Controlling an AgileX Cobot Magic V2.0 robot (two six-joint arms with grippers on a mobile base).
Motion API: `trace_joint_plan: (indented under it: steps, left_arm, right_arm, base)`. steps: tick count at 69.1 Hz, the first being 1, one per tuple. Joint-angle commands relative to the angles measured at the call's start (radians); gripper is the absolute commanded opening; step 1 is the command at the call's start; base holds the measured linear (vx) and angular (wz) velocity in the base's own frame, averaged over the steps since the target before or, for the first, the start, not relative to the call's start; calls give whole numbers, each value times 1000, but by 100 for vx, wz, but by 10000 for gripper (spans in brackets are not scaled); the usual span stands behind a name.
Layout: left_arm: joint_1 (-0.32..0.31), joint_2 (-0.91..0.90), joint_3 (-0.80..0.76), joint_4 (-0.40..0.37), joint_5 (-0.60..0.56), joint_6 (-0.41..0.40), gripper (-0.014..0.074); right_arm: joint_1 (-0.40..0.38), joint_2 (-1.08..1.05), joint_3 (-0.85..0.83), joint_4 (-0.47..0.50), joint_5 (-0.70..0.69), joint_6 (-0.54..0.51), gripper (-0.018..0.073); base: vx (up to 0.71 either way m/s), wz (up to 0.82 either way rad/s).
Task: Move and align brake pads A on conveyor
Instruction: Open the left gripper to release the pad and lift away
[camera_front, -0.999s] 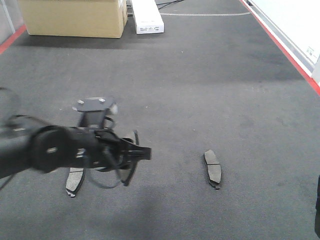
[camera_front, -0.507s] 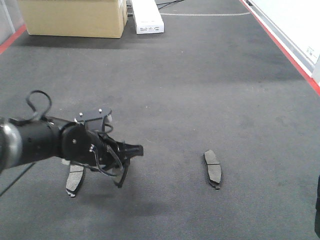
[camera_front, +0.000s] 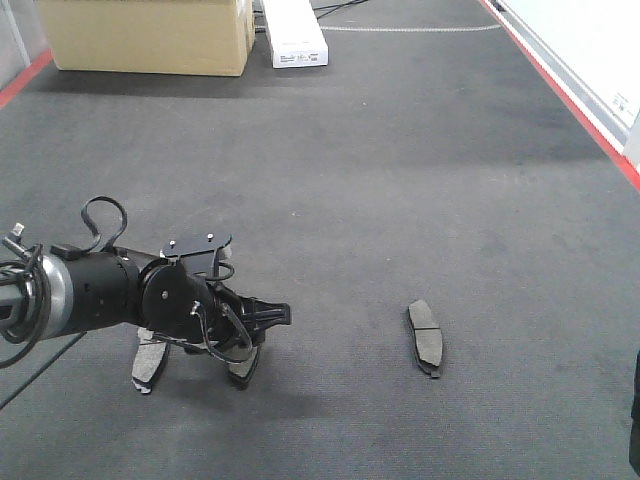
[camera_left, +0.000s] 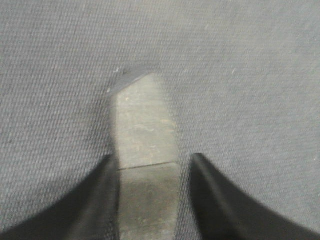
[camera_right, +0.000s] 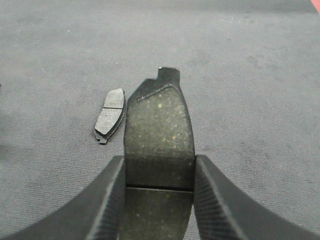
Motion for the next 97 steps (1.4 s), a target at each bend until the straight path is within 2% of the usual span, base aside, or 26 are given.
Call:
trace_joint_plan:
  steps: [1, 9, 20, 26, 41, 66, 97]
  left_arm:
    - [1, -47, -30, -3, -42, -7, 443]
    - [3, -88, -30, 22, -42, 1, 485]
    - [-4, -222, -16, 205, 2, 20, 469]
    - [-12, -336, 49, 280, -5, 19, 430]
    - [-12, -640, 278, 358, -42, 19, 272]
    - [-11, -1058, 540, 364, -30, 20, -8]
    - [-11, -1509, 662, 363, 57, 20, -8]
  right_arm:
    - [-3, 5, -30, 6, -88, -7, -1]
    - [-3, 5, -30, 6, -88, -7, -1]
    - [-3, 5, -30, 6, -88, -7, -1]
    - [-3, 5, -30, 6, -88, -7, -1]
    - [-3, 5, -30, 6, -88, -7, -1]
    - [-3, 5, -30, 6, -88, -7, -1]
    - [-3, 5, -30, 6, -88, -7, -1]
  base:
    - [0, 0]
    - [0, 0]
    - [0, 0]
    - [0, 0]
    - [0, 0]
    - [0, 0]
    - [0, 0]
